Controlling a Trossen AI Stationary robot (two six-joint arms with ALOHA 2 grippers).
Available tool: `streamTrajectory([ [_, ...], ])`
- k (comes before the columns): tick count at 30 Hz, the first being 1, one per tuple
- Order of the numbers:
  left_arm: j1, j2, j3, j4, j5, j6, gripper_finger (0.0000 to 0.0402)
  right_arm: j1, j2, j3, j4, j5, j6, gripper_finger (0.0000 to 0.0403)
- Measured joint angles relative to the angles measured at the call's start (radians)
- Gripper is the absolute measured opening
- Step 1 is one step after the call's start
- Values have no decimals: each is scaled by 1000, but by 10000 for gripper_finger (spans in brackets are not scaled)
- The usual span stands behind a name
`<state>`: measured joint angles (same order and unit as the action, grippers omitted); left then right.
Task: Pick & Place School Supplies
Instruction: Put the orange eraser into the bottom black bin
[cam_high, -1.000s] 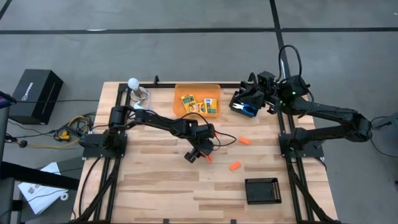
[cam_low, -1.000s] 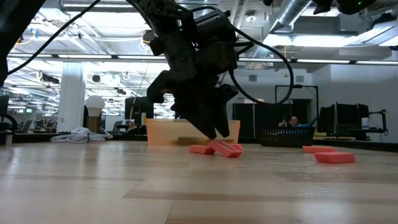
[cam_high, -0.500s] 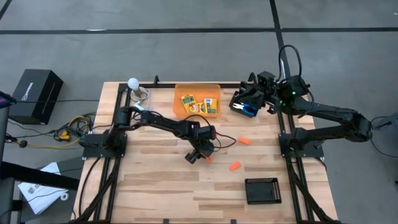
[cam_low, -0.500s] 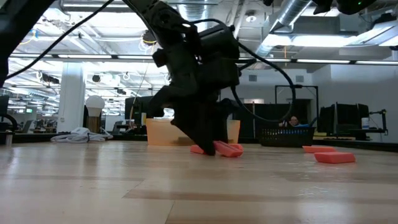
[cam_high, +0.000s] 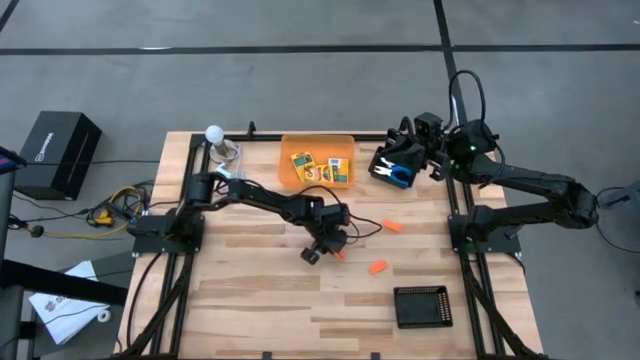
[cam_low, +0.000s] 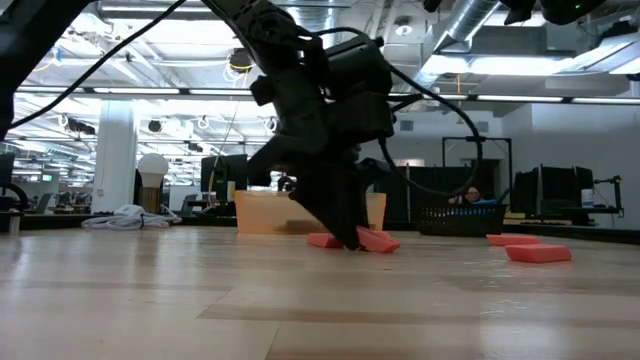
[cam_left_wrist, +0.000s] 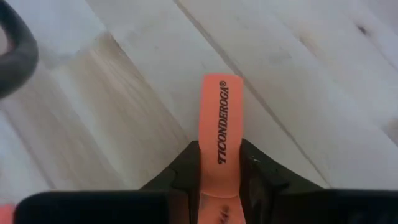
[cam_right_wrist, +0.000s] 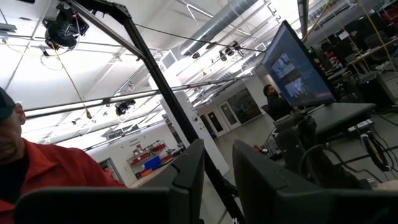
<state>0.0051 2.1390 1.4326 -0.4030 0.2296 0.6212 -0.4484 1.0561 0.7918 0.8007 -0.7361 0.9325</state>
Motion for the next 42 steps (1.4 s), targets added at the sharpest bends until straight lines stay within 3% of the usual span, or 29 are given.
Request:
streamTrajectory([
  [7, 4, -23, 91, -10, -13, -51, 66, 0, 0, 0, 1, -3, 0, 76],
  [16, 4, -171, 122, -16, 2, -216, 66, -29, -13, 75, 46, -78, 9, 76],
  [21, 4, -270, 124, -13, 14, -429, 66, -59, -37, 143, -75, -174, -14, 76],
  [25, 26, -351, 124, 6, -11, -506, 66, -77, -76, 179, -142, -192, -50, 76],
  [31, 145, -472, 125, 10, -26, -611, 66, -89, -143, 224, -251, -198, -106, 76],
  [34, 225, -525, 125, 25, 128, -720, 66, -53, -159, 256, -431, -138, -254, 76],
  [38, 301, -557, 125, 128, 460, -930, 66, 28, -131, 345, -718, 15, -537, 76],
  [42, 335, -573, 125, 274, 651, -1138, 66, 113, -42, 483, -977, 139, -786, 76],
])
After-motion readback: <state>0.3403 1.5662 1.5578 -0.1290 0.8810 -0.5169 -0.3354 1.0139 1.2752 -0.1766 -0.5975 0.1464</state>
